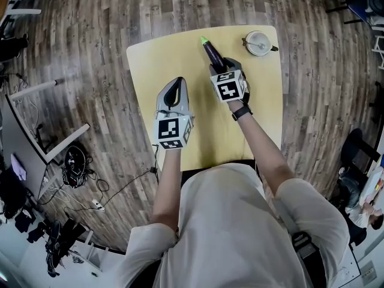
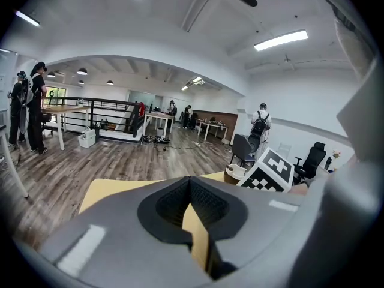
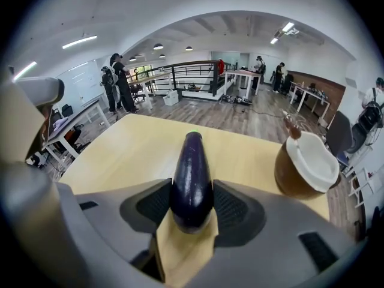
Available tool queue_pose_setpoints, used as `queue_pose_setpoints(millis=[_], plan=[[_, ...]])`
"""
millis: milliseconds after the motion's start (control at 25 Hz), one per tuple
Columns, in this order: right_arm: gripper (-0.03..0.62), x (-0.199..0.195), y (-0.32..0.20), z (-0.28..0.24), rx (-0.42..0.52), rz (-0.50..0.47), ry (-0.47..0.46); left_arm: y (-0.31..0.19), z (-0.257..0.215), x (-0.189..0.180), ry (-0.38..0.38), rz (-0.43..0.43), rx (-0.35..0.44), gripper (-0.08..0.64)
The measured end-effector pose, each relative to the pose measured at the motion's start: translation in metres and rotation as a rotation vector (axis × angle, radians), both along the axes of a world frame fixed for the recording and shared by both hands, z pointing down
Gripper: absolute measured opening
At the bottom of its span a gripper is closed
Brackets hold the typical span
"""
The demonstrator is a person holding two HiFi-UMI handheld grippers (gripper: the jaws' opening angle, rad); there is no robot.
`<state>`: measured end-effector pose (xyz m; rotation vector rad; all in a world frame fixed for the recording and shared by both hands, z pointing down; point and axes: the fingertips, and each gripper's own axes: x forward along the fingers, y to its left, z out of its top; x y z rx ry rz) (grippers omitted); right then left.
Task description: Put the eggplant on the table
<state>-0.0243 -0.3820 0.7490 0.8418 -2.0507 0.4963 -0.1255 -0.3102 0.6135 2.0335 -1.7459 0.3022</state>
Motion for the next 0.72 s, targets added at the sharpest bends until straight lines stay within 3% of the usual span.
queue_pose_setpoints(millis=[280,400,720], plan=[[0.218,-0.001,0.011,0.006,-0.023,-0.034,-0.008,0.019,-0.011,0.002,0.005,-0.004,0.003,0.008],[0.246,0.0,0.013,0.006,-0.053,-0.04,-0.03,0.023,-0.016,0.005,0.004,-0.009,0.012,0.008],[0.249,0.008,0.019,-0.051,0.054,0.022,-0.115,0.036,-0.042,-0.003,-0.021,-0.009,0.051,0.008]])
